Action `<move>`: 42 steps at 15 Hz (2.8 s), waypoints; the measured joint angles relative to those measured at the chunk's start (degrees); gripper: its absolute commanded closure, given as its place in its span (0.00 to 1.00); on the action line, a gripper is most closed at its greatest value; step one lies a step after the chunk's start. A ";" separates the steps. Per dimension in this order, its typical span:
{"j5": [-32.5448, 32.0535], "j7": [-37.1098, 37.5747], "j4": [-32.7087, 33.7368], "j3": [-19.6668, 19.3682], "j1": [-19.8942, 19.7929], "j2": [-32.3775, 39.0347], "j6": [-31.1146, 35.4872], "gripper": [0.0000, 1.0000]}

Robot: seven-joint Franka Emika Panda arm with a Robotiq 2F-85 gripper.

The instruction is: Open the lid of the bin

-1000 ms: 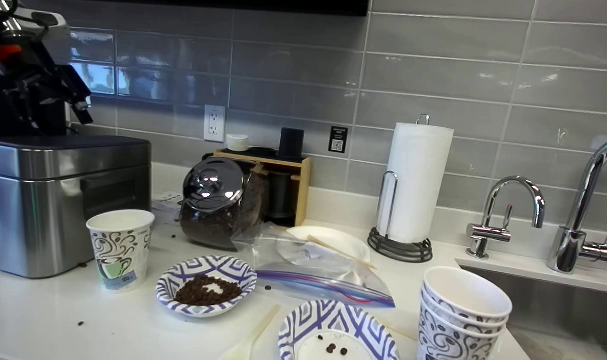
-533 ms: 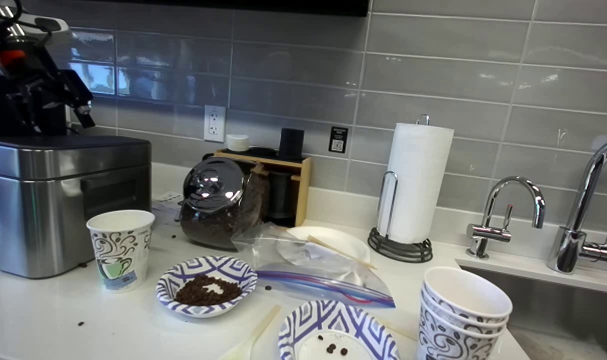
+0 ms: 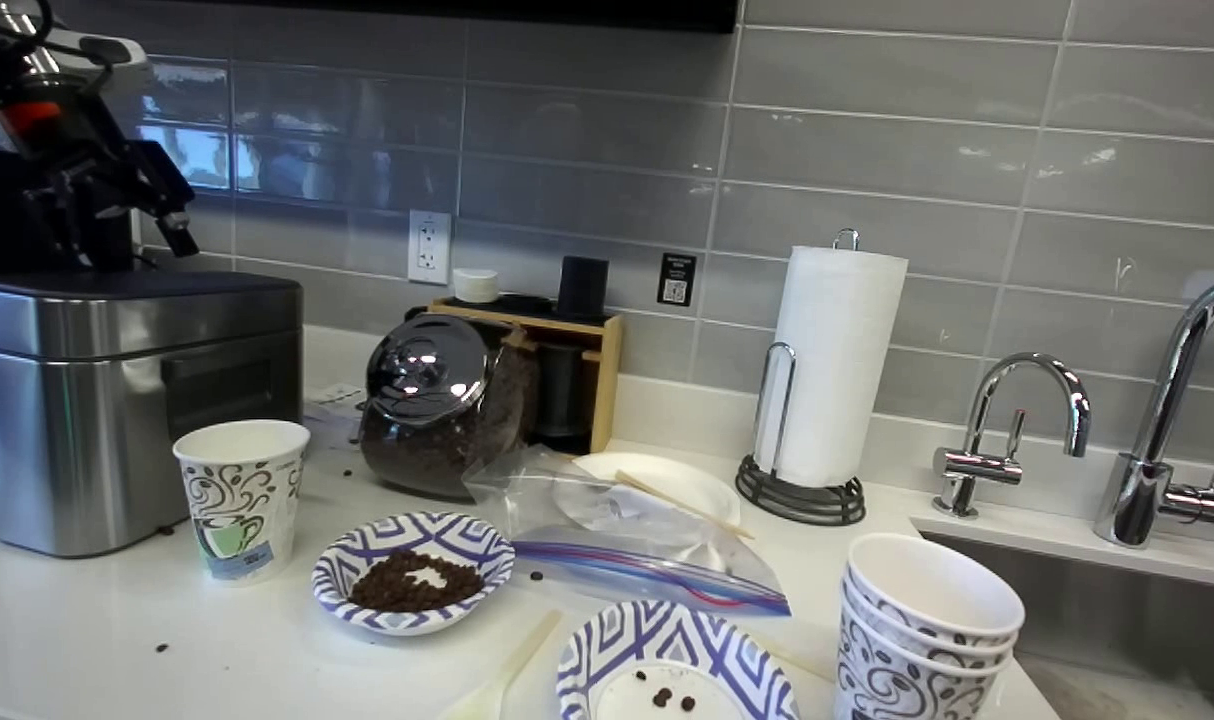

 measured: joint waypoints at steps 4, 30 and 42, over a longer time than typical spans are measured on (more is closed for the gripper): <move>0.02 -0.20 0.28 -0.13 0.00 -0.32 -1.44 0.00; 0.46 -1.62 -0.21 -1.04 -2.91 -8.04 -8.08 0.00; 3.49 1.01 -6.95 -1.45 -6.80 -15.72 -9.64 0.00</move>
